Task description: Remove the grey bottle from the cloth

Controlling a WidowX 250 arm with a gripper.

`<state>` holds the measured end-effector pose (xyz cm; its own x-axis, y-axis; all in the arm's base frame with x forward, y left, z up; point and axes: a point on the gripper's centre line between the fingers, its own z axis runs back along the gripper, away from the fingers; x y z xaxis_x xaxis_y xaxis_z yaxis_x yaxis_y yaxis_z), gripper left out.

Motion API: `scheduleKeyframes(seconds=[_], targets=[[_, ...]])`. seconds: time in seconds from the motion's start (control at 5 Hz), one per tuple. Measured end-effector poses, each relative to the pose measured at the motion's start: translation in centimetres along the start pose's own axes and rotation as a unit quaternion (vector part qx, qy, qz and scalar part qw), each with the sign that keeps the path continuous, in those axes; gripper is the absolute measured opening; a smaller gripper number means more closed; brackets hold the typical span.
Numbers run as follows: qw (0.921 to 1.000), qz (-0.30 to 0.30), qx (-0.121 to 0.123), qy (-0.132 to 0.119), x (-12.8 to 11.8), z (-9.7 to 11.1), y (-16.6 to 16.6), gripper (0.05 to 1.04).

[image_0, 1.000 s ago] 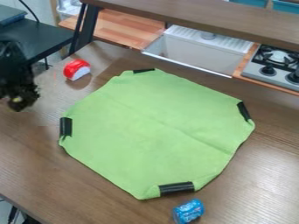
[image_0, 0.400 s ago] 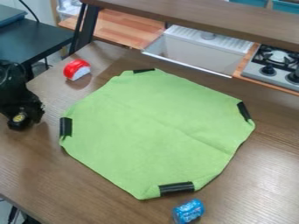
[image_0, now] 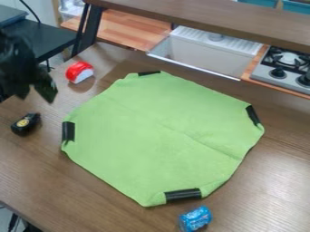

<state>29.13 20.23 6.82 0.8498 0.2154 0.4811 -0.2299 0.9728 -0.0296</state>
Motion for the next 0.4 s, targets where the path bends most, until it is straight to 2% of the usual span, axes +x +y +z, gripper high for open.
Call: scheduleKeyframes(seconds=[0.2,0.4], targets=[[0.9961,-0.039,0.079,0.002,2.1,1.8,-1.4,1.000],[0.9758,-0.131,0.174,0.017,4.0,2.6,-4.1,1.000]])
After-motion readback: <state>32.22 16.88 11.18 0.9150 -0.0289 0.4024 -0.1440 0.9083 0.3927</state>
